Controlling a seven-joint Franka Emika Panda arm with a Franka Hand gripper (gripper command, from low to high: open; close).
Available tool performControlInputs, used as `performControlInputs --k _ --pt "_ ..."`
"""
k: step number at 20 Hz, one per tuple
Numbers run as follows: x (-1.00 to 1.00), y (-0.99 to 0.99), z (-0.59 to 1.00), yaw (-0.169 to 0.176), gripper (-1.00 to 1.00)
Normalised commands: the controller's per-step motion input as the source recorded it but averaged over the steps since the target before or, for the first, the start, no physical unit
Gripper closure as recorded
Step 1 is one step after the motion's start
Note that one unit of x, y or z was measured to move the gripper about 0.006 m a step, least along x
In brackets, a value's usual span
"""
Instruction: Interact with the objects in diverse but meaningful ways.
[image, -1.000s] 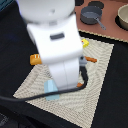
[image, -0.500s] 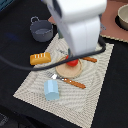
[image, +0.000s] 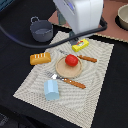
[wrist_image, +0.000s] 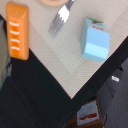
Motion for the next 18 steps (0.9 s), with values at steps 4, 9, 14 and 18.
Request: performControlInputs --k 4,9,14,18 --pt "-0.34 0.76 -0.11 0.0 -1.0" --pt "0.17 0.42 -0.1 -0.061 -1.0" --pt "0.39 0.28 -0.19 -0.131 -1.0" --pt "0.37 0.04 -0.26 -0.15 -1.0"
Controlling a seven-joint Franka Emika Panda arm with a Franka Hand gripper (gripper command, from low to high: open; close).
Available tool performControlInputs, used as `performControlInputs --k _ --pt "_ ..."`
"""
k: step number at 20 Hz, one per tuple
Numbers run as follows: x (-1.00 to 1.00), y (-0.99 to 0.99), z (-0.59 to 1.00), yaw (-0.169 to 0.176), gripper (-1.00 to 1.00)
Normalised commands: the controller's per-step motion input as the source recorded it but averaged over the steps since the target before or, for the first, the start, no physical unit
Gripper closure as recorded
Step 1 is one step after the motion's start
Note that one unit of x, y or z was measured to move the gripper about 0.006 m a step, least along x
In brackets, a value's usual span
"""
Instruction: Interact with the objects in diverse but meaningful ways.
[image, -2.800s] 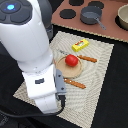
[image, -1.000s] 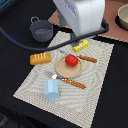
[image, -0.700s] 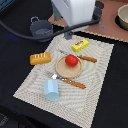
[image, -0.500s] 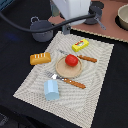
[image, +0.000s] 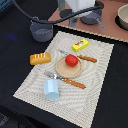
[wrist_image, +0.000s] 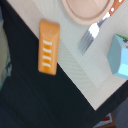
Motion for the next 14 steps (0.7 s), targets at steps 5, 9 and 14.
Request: performControlInputs --k 5,9,14 --pt "0.34 0.0 -0.33 -0.133 -1.0" --pt "0.38 0.0 -0.34 -0.114 -1.0" --pt "0.29 0.0 -0.35 -0.097 -1.0"
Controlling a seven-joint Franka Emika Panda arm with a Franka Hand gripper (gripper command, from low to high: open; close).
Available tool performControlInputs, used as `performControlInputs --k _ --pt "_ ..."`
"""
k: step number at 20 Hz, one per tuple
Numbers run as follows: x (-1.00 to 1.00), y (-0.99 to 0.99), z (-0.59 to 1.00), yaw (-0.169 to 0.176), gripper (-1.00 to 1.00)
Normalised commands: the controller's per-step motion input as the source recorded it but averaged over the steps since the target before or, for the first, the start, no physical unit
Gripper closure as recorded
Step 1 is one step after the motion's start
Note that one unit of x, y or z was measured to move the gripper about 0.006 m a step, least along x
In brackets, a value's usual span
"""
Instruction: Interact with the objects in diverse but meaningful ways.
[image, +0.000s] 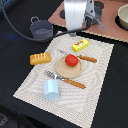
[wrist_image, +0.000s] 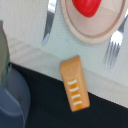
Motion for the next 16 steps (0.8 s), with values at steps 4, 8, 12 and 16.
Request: performControlInputs --k 4,8,12,16 --pt "0.32 0.0 -0.36 -0.081 -1.0" --pt "0.16 -0.03 -0.35 -0.049 -1.0" --pt "0.0 -0.1 -0.26 -0.007 -1.0" --pt "0.0 -0.1 -0.3 0.0 -1.0"
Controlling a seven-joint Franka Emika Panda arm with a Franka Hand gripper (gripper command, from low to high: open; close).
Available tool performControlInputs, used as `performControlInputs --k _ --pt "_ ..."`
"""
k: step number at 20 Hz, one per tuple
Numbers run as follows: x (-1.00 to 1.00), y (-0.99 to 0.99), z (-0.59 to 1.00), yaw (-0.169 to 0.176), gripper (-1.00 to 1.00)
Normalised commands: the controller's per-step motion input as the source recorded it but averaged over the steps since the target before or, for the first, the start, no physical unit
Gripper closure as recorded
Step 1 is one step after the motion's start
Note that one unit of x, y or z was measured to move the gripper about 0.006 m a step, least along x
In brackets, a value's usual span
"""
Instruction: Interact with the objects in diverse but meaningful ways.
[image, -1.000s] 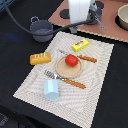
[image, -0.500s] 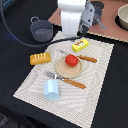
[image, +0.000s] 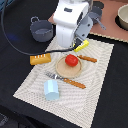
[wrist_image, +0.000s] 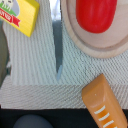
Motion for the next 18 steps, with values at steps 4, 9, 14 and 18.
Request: performControlInputs --k 4,9,14,18 --pt "0.0 -0.08 -0.3 0.0 -1.0" --pt "0.06 -0.03 -0.28 -0.003 -1.0" --pt "0.19 0.12 -0.19 0.0 -1.0" --pt "0.3 0.11 -0.1 -0.009 -1.0"
